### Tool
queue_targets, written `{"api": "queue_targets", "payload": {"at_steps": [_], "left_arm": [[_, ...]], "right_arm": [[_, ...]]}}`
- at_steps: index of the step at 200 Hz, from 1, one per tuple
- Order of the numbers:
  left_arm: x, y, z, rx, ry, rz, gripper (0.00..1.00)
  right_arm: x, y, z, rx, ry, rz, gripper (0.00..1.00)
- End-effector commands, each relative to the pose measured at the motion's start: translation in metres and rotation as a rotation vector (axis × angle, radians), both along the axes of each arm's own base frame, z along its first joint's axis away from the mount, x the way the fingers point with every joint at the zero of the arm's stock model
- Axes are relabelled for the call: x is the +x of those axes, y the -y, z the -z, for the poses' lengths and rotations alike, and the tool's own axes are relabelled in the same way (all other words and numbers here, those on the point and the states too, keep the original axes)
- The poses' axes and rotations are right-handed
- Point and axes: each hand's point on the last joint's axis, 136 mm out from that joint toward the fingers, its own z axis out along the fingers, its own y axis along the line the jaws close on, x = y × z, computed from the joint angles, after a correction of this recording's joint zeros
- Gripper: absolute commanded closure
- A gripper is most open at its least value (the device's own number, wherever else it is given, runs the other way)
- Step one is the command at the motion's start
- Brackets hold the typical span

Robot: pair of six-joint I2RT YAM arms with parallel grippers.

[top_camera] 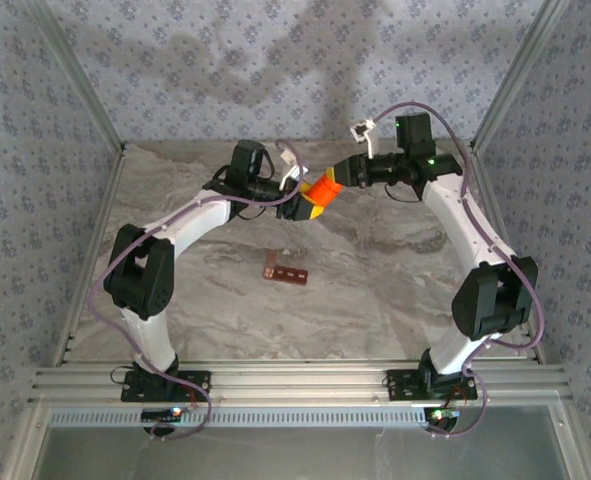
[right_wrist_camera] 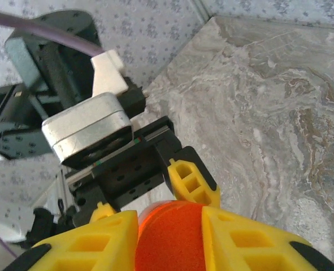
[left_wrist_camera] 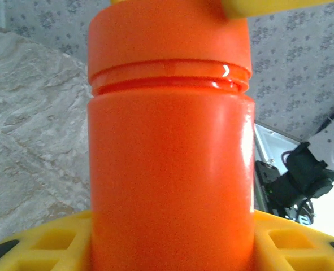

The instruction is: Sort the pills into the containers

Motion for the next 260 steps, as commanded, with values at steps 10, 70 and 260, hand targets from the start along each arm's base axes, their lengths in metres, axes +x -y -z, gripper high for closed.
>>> {"api": "queue_targets", "payload": {"at_steps": [10, 70, 260], "left_arm": [[0.001, 0.01, -0.036, -0.072, 0.173, -0.015, 1.0], [-0.002, 0.012, -0.03, -0.068, 0.167, -0.018, 1.0], [-0.02, 0.012, -0.042, -0.104, 0.091, 0.118, 1.0]], "right_arm": [[-0.01, -0.014, 0.027, -0.002, -0.152, 0.057, 0.67], [-0.006, -0.012, 0.026, 0.002, -0.168, 0.126, 0.56], [-0.014, 0.016, -0.034, 0.059, 0.018, -0.019, 0.17]]}}
